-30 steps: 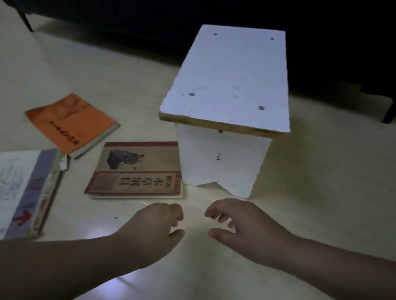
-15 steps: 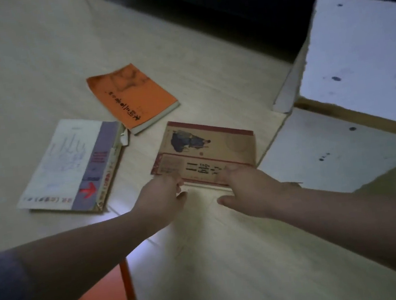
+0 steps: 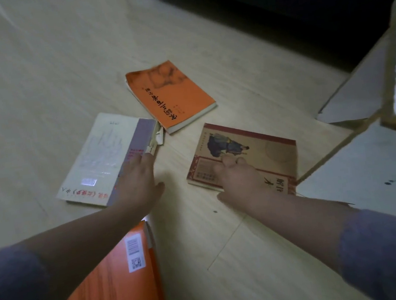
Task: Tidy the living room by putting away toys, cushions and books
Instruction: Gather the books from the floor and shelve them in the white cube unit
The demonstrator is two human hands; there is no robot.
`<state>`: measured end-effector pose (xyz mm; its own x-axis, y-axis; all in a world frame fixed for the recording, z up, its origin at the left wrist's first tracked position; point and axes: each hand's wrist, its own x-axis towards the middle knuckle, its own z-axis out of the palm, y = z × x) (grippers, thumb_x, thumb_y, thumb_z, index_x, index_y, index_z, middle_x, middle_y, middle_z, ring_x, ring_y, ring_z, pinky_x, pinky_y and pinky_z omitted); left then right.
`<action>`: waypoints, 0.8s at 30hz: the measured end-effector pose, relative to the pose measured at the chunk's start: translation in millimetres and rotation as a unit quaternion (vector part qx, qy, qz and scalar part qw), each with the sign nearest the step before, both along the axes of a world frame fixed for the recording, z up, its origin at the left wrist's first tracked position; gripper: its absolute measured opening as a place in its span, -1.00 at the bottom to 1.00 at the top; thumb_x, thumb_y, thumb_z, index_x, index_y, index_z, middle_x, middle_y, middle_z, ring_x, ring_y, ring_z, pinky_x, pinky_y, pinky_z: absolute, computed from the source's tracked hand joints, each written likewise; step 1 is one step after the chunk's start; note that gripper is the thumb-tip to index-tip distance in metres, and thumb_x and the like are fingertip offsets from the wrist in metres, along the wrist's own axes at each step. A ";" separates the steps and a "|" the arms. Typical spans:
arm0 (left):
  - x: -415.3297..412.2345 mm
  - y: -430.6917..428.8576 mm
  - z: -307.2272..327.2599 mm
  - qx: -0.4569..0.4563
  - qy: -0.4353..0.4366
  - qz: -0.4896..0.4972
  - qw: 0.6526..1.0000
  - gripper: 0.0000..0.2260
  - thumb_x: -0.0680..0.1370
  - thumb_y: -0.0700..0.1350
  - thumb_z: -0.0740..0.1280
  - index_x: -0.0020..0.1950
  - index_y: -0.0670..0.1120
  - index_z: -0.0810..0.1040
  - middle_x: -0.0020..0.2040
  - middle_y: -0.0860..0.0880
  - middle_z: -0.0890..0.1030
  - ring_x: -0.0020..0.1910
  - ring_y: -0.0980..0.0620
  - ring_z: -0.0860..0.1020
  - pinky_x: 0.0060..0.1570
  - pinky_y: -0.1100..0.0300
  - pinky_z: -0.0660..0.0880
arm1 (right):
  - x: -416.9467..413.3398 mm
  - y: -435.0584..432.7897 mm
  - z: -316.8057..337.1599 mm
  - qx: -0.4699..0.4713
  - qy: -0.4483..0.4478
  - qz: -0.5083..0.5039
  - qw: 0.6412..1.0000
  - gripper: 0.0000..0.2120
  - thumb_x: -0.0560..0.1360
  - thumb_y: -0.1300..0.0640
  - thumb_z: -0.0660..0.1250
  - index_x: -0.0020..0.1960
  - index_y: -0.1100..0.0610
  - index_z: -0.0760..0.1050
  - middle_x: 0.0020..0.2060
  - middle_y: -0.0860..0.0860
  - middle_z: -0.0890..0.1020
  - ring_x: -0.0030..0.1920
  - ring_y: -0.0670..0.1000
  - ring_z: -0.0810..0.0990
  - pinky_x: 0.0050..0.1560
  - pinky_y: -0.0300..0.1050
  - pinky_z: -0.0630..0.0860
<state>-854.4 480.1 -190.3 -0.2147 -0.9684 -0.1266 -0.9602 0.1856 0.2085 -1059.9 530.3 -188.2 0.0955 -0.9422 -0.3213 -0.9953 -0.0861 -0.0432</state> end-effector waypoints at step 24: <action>39.2 -30.2 -22.7 0.032 -0.043 0.039 0.998 -0.63 0.41 -0.07 0.39 0.16 -0.10 0.41 0.10 -0.11 0.42 0.10 -0.18 0.38 -0.06 -0.01 0.45 | -15.6 78.3 5.5 0.012 -0.078 0.204 0.976 -0.63 0.46 0.06 0.27 0.24 0.11 0.50 0.21 0.02 0.59 0.14 0.03 0.59 0.09 -0.07 0.56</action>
<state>-815.2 449.9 -212.9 -0.1235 -0.9711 -0.2042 -0.9863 0.0975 0.1329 -1075.5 608.6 -182.7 0.5108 -0.8077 -0.2944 -0.8594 -0.4712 -0.1985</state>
